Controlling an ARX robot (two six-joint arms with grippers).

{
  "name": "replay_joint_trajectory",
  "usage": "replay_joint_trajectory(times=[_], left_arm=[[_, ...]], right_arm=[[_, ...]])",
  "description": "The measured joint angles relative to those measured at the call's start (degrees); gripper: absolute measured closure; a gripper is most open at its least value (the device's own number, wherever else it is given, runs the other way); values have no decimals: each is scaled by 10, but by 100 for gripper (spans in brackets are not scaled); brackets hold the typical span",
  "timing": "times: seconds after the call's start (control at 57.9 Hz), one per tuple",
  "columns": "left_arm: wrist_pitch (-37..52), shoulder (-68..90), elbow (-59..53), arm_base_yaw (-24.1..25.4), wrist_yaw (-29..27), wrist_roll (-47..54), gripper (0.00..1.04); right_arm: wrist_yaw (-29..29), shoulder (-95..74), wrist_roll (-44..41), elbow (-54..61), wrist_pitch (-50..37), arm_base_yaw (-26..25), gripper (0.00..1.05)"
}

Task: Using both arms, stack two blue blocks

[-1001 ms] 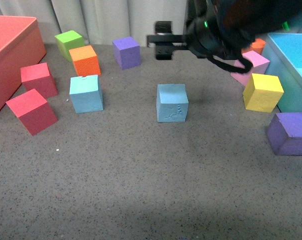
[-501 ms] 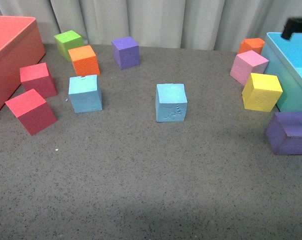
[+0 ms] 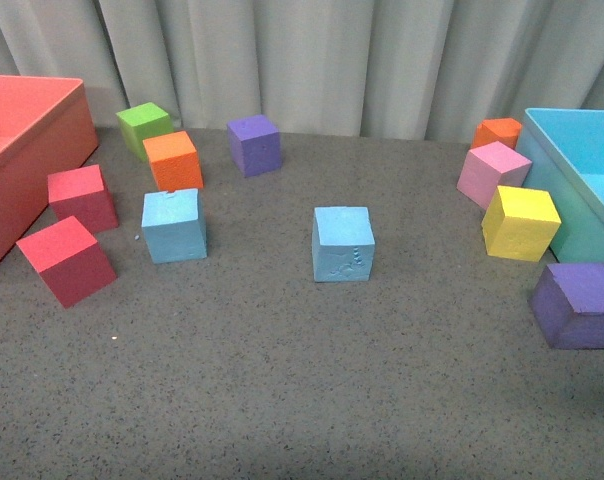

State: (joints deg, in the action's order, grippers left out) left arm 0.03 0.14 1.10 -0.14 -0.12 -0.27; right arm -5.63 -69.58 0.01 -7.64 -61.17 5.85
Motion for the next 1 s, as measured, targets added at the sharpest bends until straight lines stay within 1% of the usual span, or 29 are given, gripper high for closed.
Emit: replay_joint_trajectory(times=[0.138,0.207,0.311,0.535,0.777,1.001], left_arm=[[0,0,0,0,0,0,7],[0,0,0,0,0,0,7],[0,0,0,0,0,0,7],[0,0,0,0,0,0,7],[0,0,0,0,0,0,7],[0,0,0,0,0,0,7]], right_arm=[[10,58,0,24,38,-12,104],[47,93,0,35,62,-37,104],[51,140,0,46,96,-56,104],[55,239,0,65,176,-57,104],[55,361,0,75,283,-57,104],[55,431,0,75,349,-57,104]])
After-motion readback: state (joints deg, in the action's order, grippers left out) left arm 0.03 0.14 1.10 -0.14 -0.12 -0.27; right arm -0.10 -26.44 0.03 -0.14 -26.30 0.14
